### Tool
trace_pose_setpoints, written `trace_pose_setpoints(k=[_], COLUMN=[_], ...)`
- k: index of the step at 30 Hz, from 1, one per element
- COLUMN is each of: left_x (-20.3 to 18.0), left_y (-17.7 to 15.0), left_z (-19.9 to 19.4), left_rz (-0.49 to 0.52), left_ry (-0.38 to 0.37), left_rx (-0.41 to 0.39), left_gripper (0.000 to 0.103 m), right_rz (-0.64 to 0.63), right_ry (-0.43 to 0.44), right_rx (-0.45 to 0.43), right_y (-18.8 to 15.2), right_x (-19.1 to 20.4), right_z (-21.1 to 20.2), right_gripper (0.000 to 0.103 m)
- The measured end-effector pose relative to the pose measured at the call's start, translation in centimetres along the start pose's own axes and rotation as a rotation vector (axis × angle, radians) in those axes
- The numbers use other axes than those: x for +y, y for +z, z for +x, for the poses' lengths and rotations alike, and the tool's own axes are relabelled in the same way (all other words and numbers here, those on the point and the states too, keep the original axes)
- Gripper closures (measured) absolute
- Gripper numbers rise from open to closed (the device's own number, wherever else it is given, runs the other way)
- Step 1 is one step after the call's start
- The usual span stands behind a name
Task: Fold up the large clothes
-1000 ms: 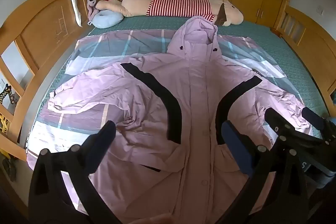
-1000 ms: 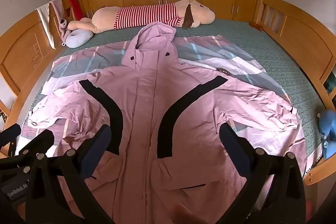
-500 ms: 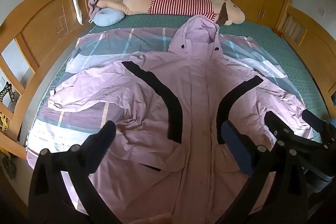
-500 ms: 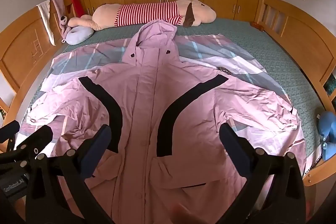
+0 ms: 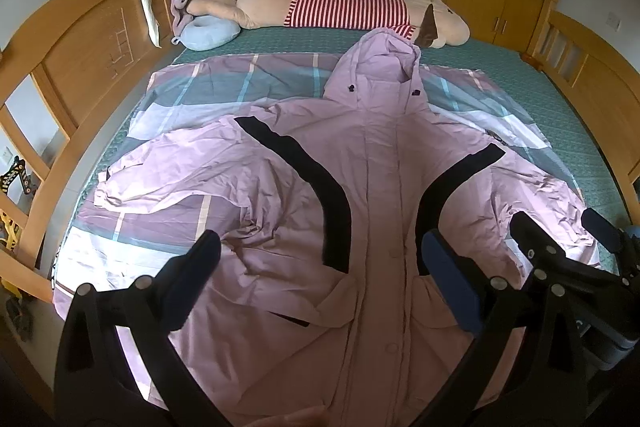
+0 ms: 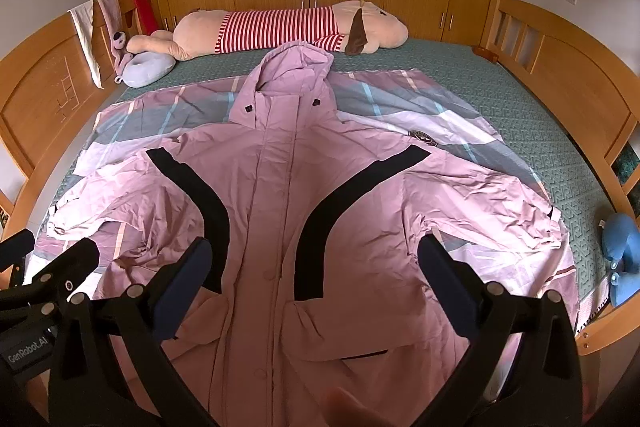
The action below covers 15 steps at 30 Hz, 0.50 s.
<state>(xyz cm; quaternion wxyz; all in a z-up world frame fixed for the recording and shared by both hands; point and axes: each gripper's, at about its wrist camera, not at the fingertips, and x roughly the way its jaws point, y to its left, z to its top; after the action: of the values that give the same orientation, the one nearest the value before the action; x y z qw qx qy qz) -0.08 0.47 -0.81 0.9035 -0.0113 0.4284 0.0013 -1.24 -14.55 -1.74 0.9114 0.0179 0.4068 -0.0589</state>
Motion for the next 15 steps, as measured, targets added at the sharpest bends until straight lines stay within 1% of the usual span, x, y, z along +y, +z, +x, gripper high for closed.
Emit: trace_pose_setpoints(k=[8, 14, 15], left_x=[0.02, 0.06, 0.05], left_y=[0.23, -0.17, 0.17], left_z=[-0.01, 0.23, 0.05], left_rz=[-0.002, -0.001, -0.001], left_ry=[-0.001, 0.004, 0.001], left_rx=[0.001, 0.003, 0.003], left_gripper=[0.002, 0.002, 0.002], right_rz=[0.001, 0.001, 0.001], right_ry=[-0.003, -0.005, -0.004], right_rx=[0.001, 0.003, 0.004], right_y=[0.02, 0.02, 0.01], right_x=[-0.03, -0.18, -0.14], right_z=[0.06, 0.05, 0.10], right_gripper=[0.001, 0.001, 0.001])
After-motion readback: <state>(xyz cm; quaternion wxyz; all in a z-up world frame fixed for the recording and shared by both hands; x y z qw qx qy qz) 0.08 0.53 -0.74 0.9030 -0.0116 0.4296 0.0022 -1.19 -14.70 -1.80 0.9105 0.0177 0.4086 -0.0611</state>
